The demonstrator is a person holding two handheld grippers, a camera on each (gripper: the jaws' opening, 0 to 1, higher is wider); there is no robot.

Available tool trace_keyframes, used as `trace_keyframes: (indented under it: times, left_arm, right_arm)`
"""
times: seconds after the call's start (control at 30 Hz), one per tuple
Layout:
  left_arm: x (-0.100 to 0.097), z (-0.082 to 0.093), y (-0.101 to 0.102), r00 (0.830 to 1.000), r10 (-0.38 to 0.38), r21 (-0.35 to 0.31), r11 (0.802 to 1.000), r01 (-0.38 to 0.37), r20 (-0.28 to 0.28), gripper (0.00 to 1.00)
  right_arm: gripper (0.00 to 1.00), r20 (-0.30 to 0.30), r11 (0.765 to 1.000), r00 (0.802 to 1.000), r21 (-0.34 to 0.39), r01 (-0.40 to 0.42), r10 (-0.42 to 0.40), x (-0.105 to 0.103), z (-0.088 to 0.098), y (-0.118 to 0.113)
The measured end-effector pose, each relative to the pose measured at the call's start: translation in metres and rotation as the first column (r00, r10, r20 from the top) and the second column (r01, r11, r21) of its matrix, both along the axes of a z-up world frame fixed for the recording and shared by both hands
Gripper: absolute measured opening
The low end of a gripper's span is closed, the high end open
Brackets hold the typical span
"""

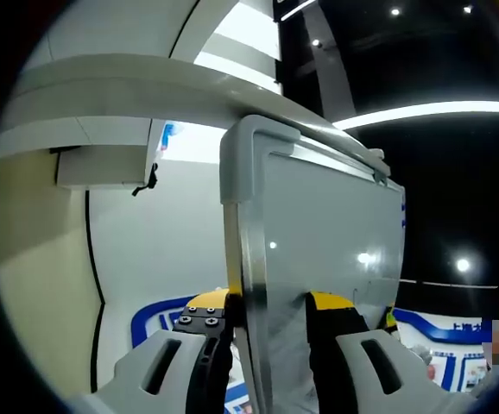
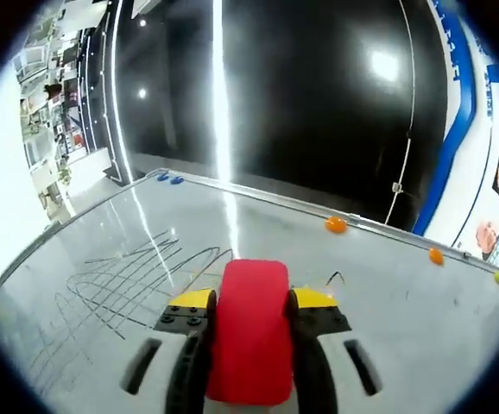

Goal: Wipe the writing off the whiteboard with the eraser

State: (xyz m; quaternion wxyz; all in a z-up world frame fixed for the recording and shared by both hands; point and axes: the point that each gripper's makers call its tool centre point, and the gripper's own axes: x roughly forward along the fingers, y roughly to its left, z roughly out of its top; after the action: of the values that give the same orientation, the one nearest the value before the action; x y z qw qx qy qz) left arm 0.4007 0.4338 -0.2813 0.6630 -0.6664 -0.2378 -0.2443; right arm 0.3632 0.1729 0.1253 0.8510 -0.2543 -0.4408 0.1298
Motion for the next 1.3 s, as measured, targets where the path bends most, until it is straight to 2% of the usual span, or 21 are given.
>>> trace_keyframes:
  times: [0.17, 0.23, 0.33, 0.43, 0.6, 0.67, 0.7, 0.83, 1.0, 1.07, 1.13, 1.17, 1.2, 1.3]
  left_arm:
    - [0.000, 0.001, -0.001, 1.000, -0.006, 0.005, 1.000, 0.006, -0.002, 0.36]
    - [0.000, 0.001, -0.001, 1.000, -0.008, 0.007, 1.000, 0.008, -0.002, 0.36]
    - [0.000, 0.001, -0.001, 1.000, -0.011, 0.010, 1.000, 0.011, -0.007, 0.36]
    - [0.001, 0.000, -0.001, 1.000, -0.016, 0.015, 1.000, 0.016, -0.012, 0.36]
    - [-0.001, 0.002, -0.004, 1.000, -0.024, 0.024, 0.999, 0.024, -0.014, 0.36]
    - [-0.003, 0.003, -0.006, 1.000, -0.026, 0.029, 0.999, 0.026, -0.014, 0.36]
    - [-0.003, 0.004, -0.007, 1.000, -0.026, 0.032, 0.999, 0.026, -0.013, 0.36]
    - [-0.006, 0.006, -0.011, 1.000, -0.027, 0.046, 0.999, 0.028, -0.006, 0.36]
    - [-0.008, 0.007, -0.013, 1.000, -0.029, 0.054, 0.998, 0.029, -0.001, 0.35]
    - [-0.008, 0.007, -0.013, 1.000, -0.031, 0.057, 0.998, 0.031, 0.002, 0.35]
    - [-0.010, 0.008, -0.014, 0.999, -0.033, 0.060, 0.998, 0.032, 0.003, 0.35]
    - [-0.010, 0.008, -0.014, 0.999, -0.033, 0.061, 0.998, 0.033, 0.004, 0.35]
    - [-0.010, 0.008, -0.014, 0.999, -0.036, 0.062, 0.997, 0.036, 0.005, 0.35]
    - [-0.011, 0.008, -0.014, 0.999, -0.037, 0.062, 0.997, 0.036, 0.005, 0.35]
  right_arm:
    - [0.28, 0.006, 0.999, 1.000, -0.050, 0.007, -0.007, 0.001, 0.005, -0.002]
    - [0.28, 0.020, 0.999, 1.000, -0.039, 0.013, -0.013, 0.000, 0.012, -0.009]
    - [0.27, 0.000, 0.997, 1.000, 0.077, -0.030, 0.030, -0.001, 0.032, -0.042]
    - [0.27, 0.000, 0.993, 1.000, 0.117, -0.030, 0.030, -0.003, 0.043, -0.074]
    - [0.27, -0.017, 0.972, 0.999, 0.232, -0.023, 0.028, -0.006, 0.055, -0.143]
    - [0.27, -0.023, 0.955, 0.999, 0.296, -0.017, 0.025, -0.007, 0.058, -0.176]
    - [0.27, -0.028, 0.950, 0.999, 0.313, -0.022, 0.032, -0.008, 0.058, -0.186]
    - [0.27, -0.036, 0.916, 0.999, 0.402, 0.003, 0.013, -0.011, 0.060, -0.251]
    - [0.27, -0.048, 0.874, 0.999, 0.485, 0.020, 0.004, -0.014, 0.053, -0.308]
    - [0.27, -0.052, 0.869, 0.999, 0.494, 0.031, -0.006, -0.014, 0.051, -0.321]
    - [0.27, -0.051, 0.850, 0.999, 0.526, 0.030, -0.003, -0.016, 0.046, -0.332]
    - [0.27, -0.051, 0.850, 0.999, 0.526, 0.033, -0.007, -0.016, 0.046, -0.336]
    - [0.27, -0.048, 0.841, 0.999, 0.541, 0.030, -0.005, -0.016, 0.044, -0.341]
    - [0.27, -0.039, 0.821, 0.999, 0.571, 0.021, 0.002, -0.018, 0.043, -0.341]
